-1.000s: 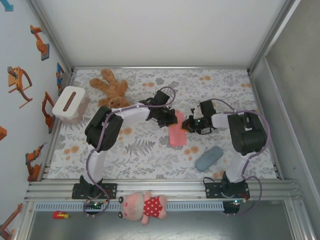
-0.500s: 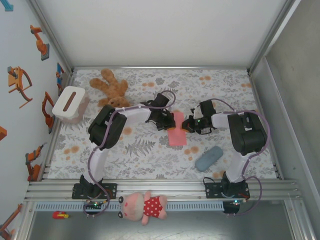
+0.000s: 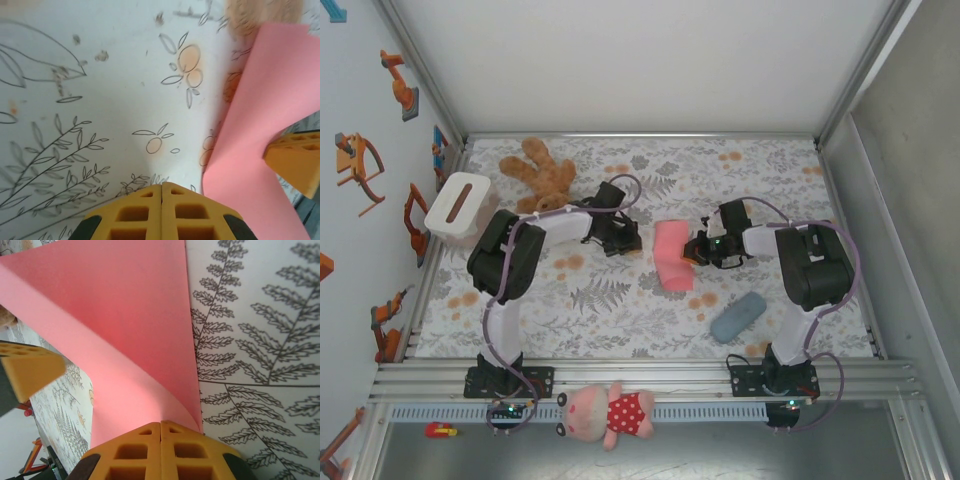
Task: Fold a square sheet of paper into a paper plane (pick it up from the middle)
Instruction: Hold the square sheet of paper at the center of the table, then first fold the square sheet of paper in half at the center of the table.
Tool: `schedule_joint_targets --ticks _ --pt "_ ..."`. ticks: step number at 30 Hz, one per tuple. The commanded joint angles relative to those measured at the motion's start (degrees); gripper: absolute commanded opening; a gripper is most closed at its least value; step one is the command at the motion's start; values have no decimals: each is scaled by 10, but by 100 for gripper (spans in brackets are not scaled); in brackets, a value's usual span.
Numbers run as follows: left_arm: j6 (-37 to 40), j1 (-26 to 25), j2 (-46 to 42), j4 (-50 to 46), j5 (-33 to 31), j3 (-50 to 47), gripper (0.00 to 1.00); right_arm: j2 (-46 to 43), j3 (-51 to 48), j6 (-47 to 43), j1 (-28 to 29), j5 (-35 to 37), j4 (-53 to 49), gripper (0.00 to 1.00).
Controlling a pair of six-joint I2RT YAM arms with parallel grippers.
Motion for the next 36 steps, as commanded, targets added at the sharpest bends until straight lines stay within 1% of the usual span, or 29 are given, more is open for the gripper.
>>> schedule_joint_targets --ticks 1,3,7,10,13,17,22,25,28,31,33,36 --pt "-18 -32 -19 61 10 6 0 57 -38 -15 2 169 -76 0" --pt "-38 -43 6 97 28 14 1 59 -38 -15 2 170 -76 0" --pt "-71 -54 58 139 58 37 1 61 -37 -14 2 168 -75 0" --pt "-78 -54 86 146 61 47 1 62 -36 -15 2 168 -75 0" --pt "-77 -41 99 150 55 42 1 63 -38 -16 2 168 -73 0" --pt "-65 -10 92 144 38 14 1 66 -40 -18 2 168 -71 0" --pt "-14 28 70 71 -3 10 1 64 -43 -18 2 170 -70 0" --pt "-2 35 45 65 -2 13 1 61 -44 -18 2 169 -70 0" --pt "-13 26 21 102 26 10 1 61 -44 -16 2 167 -69 0" --pt "-39 4 17 159 48 6 2 61 -44 -15 2 165 -67 0" --pt "-59 -13 25 192 53 6 2 62 -44 -15 2 166 -66 0" --pt "-79 -28 57 208 57 23 2 64 -44 -15 2 166 -65 0"
